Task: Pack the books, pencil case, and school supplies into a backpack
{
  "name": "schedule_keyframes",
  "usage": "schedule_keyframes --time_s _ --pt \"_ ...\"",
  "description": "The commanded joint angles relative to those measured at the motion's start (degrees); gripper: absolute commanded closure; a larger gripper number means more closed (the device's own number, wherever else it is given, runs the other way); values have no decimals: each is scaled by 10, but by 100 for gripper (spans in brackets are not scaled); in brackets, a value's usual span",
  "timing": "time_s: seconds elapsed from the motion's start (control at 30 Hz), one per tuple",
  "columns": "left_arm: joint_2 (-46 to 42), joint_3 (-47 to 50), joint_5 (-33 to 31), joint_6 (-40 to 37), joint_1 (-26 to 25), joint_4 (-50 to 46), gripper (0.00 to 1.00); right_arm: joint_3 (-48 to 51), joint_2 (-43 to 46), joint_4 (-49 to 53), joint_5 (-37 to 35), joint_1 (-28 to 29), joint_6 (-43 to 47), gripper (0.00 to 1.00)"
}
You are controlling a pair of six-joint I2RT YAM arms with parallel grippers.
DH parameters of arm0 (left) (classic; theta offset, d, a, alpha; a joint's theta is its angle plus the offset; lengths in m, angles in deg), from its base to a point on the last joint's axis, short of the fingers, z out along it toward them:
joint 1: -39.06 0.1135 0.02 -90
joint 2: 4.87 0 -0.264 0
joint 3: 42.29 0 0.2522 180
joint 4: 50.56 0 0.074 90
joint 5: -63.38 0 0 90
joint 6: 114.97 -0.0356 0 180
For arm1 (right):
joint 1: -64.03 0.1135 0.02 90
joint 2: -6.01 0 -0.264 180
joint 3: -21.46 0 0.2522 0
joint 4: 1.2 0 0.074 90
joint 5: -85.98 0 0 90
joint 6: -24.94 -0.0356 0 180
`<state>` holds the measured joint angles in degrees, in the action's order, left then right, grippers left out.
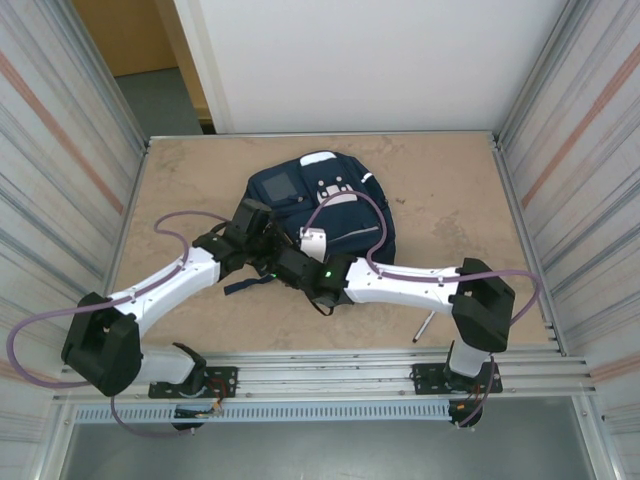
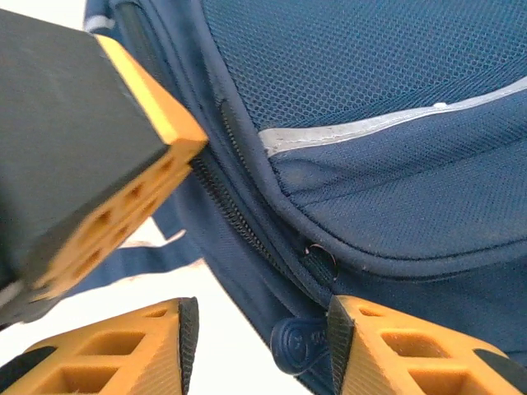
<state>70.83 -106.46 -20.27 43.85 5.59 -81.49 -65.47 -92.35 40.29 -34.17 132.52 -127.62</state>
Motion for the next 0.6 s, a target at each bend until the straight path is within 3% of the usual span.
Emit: schedule_keyframes --time_s 0.0,0.2,0.33,0.57 --pt "-35 1 10 6 0 28 100 -17 -13 44 -30 -3 -14 55" --pt "-37 4 7 6 2 27 100 -6 -5 55 -53 -4 -25 87" --pt "-40 7 9 4 6 23 100 6 8 61 -61 -4 -26 99" --pt "-48 19 2 -1 24 17 100 56 64 61 -47 -4 -28 100"
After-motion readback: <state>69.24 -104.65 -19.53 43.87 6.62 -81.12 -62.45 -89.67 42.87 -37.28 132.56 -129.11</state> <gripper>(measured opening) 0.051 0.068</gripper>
